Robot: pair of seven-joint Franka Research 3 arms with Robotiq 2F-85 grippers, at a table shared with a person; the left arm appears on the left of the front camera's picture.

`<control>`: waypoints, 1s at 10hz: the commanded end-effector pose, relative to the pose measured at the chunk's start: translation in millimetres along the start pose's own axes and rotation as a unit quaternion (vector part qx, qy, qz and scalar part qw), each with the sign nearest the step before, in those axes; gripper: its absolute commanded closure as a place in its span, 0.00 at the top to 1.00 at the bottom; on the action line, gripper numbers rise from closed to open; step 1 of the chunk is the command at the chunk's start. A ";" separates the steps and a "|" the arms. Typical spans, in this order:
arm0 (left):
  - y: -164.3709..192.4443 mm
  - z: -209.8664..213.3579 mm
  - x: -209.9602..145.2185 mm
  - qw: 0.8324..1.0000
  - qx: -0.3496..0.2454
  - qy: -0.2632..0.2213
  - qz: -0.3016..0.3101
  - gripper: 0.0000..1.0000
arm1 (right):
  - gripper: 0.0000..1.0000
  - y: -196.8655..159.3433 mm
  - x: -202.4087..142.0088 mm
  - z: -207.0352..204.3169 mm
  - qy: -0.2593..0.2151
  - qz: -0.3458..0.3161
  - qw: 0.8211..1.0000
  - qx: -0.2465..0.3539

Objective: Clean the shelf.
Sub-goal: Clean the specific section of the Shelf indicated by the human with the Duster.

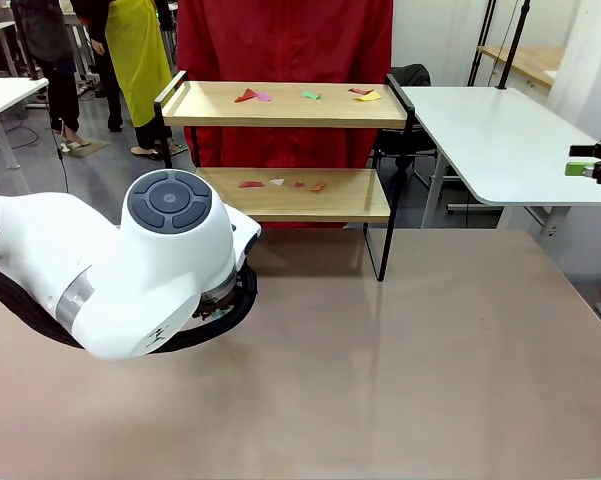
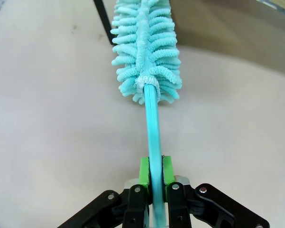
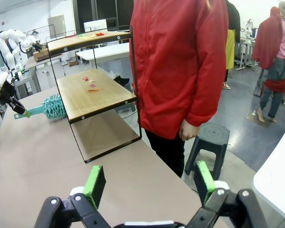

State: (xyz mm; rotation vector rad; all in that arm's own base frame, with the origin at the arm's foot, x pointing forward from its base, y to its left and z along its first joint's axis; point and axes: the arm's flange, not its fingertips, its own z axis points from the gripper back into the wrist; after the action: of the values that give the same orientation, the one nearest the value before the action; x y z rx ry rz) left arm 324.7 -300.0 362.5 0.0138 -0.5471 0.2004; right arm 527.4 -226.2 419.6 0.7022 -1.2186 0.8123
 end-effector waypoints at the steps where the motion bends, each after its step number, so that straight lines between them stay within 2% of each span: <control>1: 35.1 10.5 -20.1 0.998 0.047 -0.028 0.007 0.13 | 1.00 0.0 1.9 -0.6 0.000 0.002 1.000 0.000; 3: 34.7 20.9 -22.7 0.997 0.068 -0.048 0.006 0.13 | 1.00 0.0 1.9 -0.6 0.000 0.002 1.000 0.000; 4: 33.8 26.3 -24.1 0.997 0.059 -0.058 0.004 0.13 | 1.00 0.0 1.9 -0.6 0.000 0.002 1.000 0.000; 5: 30.7 31.2 -24.6 0.998 0.022 -0.060 -0.012 0.13 | 1.00 0.0 1.9 -0.6 0.000 0.002 1.000 0.000; 6: 2.6 16.6 -3.9 0.998 0.055 -0.038 -0.005 0.13 | 1.00 0.0 1.9 -0.6 0.000 0.002 1.000 0.000; 8: 2.6 16.6 -3.9 0.998 0.055 -0.038 -0.005 0.13 | 1.00 0.0 1.9 -0.6 0.000 0.002 1.000 0.000; 9: -1.5 22.1 -8.0 0.998 0.046 -0.038 -0.015 0.13 | 1.00 0.0 1.9 -0.6 0.000 0.002 1.000 0.000; 10: -5.4 23.9 -7.4 0.998 -0.006 -0.044 -0.041 0.13 | 1.00 0.0 1.9 -0.6 0.000 0.002 1.000 0.000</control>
State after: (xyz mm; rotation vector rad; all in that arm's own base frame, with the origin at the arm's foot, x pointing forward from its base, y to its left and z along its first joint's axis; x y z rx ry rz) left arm 307.7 -308.1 375.7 0.0944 -0.6028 0.1670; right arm 527.4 -226.2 419.6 0.7022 -1.2186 0.8122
